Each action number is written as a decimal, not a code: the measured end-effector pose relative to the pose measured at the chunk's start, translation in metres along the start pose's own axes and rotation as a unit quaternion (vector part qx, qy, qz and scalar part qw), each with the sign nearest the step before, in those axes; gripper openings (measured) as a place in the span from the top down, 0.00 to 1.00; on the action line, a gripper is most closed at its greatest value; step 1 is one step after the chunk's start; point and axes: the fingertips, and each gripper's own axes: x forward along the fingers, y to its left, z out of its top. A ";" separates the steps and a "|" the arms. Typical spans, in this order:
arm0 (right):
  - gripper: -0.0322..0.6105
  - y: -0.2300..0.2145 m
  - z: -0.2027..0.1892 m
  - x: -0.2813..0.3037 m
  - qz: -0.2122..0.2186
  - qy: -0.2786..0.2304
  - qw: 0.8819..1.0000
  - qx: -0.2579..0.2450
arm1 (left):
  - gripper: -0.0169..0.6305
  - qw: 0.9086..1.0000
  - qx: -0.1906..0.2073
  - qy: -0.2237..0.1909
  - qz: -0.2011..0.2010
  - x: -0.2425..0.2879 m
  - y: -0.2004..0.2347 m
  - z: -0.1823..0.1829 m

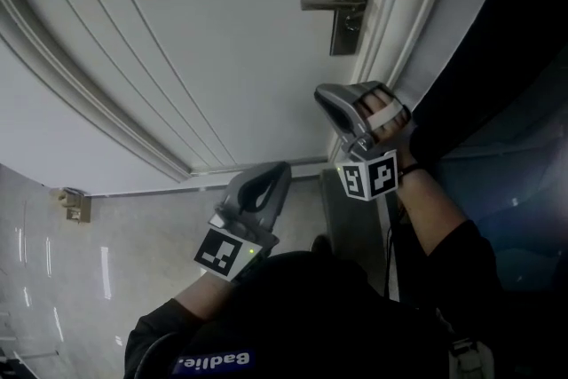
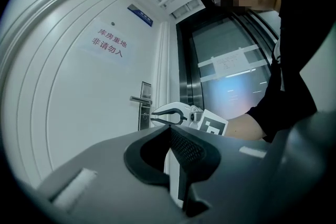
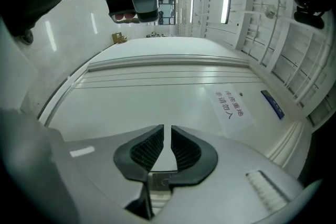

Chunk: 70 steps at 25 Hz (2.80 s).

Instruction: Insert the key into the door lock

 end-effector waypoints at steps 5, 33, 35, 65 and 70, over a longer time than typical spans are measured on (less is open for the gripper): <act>0.93 0.004 0.062 -0.023 0.000 0.017 1.000 0.019 | 0.95 1.000 -0.003 -0.008 -0.011 -0.057 0.002 0.002; 0.95 0.037 0.136 -0.202 0.004 -0.004 0.878 0.478 | 0.95 0.999 0.012 0.039 0.023 -0.086 -0.113 -0.030; 0.95 0.043 0.124 -0.216 0.013 -0.016 0.856 0.516 | 0.95 0.998 0.011 0.051 0.032 -0.078 -0.129 -0.036; 0.95 0.064 0.253 -0.270 0.091 -0.051 0.720 0.687 | 0.95 1.000 -0.022 0.000 0.013 -0.194 -0.161 -0.037; 0.95 0.067 0.260 -0.266 0.090 -0.049 0.714 0.692 | 0.95 1.000 -0.022 0.005 0.009 -0.202 -0.157 -0.038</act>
